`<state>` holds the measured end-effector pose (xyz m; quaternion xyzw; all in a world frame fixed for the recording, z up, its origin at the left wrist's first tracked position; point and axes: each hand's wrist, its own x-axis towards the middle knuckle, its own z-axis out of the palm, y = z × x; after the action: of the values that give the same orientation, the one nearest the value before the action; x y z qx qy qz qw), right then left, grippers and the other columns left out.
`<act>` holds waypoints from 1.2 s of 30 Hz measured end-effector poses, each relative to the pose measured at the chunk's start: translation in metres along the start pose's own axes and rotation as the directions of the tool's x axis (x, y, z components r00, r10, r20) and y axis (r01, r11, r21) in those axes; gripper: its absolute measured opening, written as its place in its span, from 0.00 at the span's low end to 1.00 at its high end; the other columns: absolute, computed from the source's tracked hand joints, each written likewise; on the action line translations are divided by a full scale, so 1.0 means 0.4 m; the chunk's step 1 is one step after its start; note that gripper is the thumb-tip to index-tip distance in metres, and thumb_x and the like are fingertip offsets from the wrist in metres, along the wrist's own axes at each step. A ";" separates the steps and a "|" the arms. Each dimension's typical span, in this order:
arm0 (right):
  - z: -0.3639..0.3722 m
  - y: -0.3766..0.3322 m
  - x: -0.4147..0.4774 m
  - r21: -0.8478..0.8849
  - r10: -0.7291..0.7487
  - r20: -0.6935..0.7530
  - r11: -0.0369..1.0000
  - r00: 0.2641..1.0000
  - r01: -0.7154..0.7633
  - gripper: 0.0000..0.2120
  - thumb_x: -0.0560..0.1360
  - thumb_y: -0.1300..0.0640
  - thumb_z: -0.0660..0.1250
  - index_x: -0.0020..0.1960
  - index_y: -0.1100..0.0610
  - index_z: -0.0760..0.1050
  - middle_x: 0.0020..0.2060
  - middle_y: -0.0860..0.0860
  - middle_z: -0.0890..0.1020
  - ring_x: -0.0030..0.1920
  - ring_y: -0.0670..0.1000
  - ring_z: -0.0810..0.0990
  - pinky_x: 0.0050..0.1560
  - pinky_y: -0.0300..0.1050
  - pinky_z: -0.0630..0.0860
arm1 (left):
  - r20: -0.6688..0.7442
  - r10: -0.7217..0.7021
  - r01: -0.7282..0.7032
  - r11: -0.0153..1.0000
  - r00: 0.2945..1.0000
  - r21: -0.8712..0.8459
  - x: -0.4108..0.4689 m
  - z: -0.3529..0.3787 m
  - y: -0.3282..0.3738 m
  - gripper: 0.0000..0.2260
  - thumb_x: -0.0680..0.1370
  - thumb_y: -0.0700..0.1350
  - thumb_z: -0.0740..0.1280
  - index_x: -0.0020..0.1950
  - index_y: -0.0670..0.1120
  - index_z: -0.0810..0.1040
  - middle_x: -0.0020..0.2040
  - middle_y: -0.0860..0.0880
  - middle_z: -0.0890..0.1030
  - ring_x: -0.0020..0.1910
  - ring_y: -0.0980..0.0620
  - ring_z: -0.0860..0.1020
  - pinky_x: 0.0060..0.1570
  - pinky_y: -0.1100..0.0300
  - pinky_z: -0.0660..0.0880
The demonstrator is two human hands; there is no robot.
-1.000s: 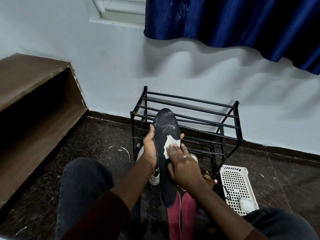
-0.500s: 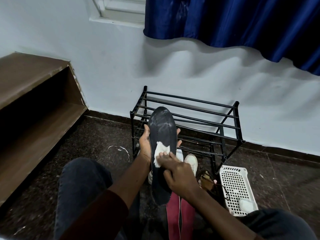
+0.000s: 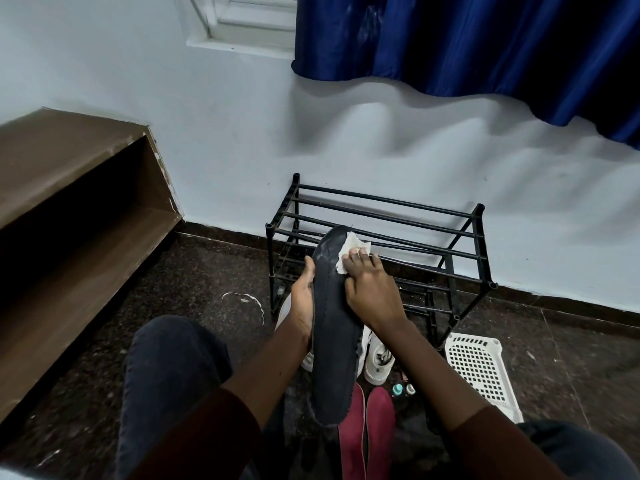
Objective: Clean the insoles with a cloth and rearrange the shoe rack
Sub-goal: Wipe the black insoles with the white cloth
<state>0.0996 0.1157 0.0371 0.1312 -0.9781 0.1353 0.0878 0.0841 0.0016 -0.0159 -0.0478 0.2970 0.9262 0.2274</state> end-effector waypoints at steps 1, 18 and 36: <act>0.006 -0.002 -0.011 0.017 0.011 0.017 1.000 1.000 -0.011 0.22 0.77 0.60 0.53 0.71 0.60 0.65 0.71 0.56 0.65 0.73 0.53 0.59 0.72 0.44 0.49 | 0.002 -0.003 0.003 1.000 1.000 -0.002 0.000 -0.002 0.003 0.29 0.77 0.60 0.53 0.51 0.39 0.84 0.52 0.42 0.83 0.51 0.47 0.82 0.49 0.57 0.80; 0.015 0.002 -0.058 -0.015 -0.035 -0.006 0.999 0.999 0.035 0.18 0.72 0.61 0.59 0.60 0.60 0.77 0.61 0.57 0.77 0.62 0.55 0.75 0.65 0.47 0.67 | -0.086 -0.022 0.021 1.000 0.996 -0.021 0.007 -0.006 -0.030 0.25 0.74 0.57 0.60 0.53 0.38 0.83 0.52 0.40 0.82 0.51 0.45 0.82 0.53 0.56 0.78; 0.062 -0.031 -0.125 0.196 -0.168 0.184 0.972 0.969 0.131 0.30 0.68 0.53 0.45 0.62 0.62 0.75 0.61 0.59 0.77 0.62 0.55 0.75 0.70 0.47 0.53 | -0.358 0.023 0.008 0.997 0.933 0.083 0.024 -0.048 -0.033 0.25 0.81 0.42 0.59 0.26 0.39 0.81 0.27 0.45 0.81 0.25 0.53 0.80 0.27 0.65 0.76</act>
<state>0.1470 0.1086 0.0063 0.2253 -0.9528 0.2032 -0.0128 0.0804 0.0039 -0.0410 -0.2053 0.3719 0.8896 0.1676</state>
